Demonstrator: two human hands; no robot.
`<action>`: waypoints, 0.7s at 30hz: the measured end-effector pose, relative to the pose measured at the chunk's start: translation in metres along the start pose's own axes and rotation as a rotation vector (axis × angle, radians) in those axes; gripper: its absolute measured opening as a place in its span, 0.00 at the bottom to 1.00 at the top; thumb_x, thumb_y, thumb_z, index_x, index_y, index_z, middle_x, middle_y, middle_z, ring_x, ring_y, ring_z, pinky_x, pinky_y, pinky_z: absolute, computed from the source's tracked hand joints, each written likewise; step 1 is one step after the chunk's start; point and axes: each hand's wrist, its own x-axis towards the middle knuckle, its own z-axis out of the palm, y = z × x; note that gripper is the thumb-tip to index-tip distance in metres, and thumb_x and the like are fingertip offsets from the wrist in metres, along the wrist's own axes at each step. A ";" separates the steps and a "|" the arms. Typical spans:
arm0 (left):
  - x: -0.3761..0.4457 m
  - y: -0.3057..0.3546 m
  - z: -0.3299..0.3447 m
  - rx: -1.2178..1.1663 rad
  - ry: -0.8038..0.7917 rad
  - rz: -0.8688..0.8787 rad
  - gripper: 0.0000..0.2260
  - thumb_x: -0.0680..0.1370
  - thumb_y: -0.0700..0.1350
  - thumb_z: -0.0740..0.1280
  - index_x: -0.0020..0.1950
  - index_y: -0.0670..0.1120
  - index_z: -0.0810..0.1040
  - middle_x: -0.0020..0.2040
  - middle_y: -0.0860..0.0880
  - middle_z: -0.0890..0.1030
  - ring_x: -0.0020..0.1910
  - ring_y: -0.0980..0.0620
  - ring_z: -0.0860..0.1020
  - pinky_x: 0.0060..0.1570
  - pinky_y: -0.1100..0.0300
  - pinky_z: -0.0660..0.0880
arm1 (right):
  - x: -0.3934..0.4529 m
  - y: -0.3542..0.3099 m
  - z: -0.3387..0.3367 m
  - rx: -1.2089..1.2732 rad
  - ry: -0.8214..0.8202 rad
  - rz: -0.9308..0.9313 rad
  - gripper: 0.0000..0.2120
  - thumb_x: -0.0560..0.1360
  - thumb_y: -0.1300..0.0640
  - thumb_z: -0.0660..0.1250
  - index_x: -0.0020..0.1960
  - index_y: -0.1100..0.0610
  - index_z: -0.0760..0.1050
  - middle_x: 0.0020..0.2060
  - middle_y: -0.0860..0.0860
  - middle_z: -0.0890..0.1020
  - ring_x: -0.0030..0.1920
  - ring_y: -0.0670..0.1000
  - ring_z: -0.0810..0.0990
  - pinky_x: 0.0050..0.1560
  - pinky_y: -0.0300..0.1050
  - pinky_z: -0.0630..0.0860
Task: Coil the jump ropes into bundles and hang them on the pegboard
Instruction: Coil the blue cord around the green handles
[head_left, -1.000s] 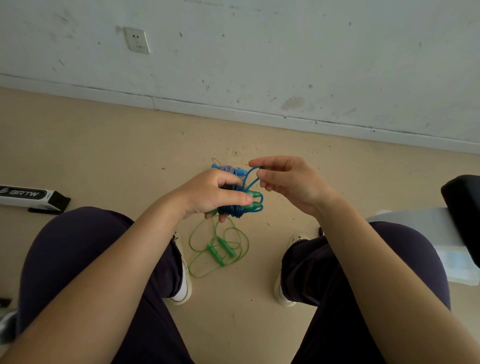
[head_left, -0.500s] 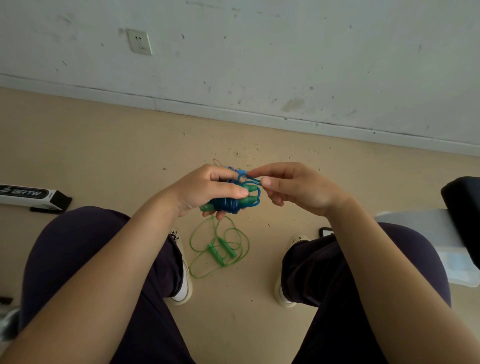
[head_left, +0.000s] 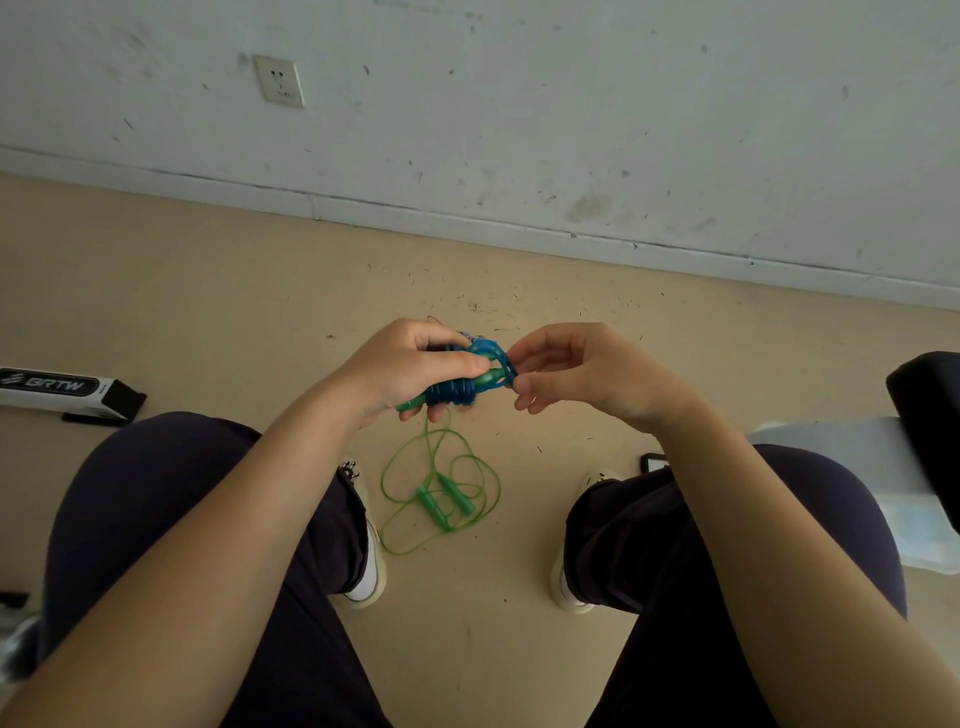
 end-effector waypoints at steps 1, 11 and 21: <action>0.000 0.000 0.000 0.020 0.011 -0.001 0.10 0.73 0.51 0.73 0.50 0.48 0.84 0.33 0.46 0.84 0.25 0.48 0.76 0.21 0.61 0.64 | 0.001 0.001 0.001 -0.023 0.009 0.002 0.14 0.73 0.65 0.73 0.58 0.64 0.79 0.47 0.59 0.85 0.44 0.56 0.85 0.48 0.46 0.82; 0.000 0.002 0.004 0.048 -0.013 -0.002 0.14 0.69 0.55 0.73 0.51 0.52 0.84 0.35 0.46 0.84 0.26 0.48 0.78 0.20 0.63 0.66 | 0.006 0.007 0.009 -0.348 0.253 -0.112 0.09 0.76 0.63 0.66 0.53 0.58 0.82 0.31 0.45 0.82 0.31 0.44 0.80 0.37 0.39 0.79; 0.001 0.001 0.004 0.082 0.075 -0.020 0.09 0.75 0.52 0.74 0.51 0.48 0.84 0.33 0.49 0.84 0.26 0.49 0.77 0.21 0.63 0.64 | 0.006 0.003 0.013 -0.181 0.307 -0.197 0.10 0.79 0.47 0.66 0.53 0.51 0.82 0.38 0.58 0.84 0.33 0.51 0.81 0.38 0.39 0.78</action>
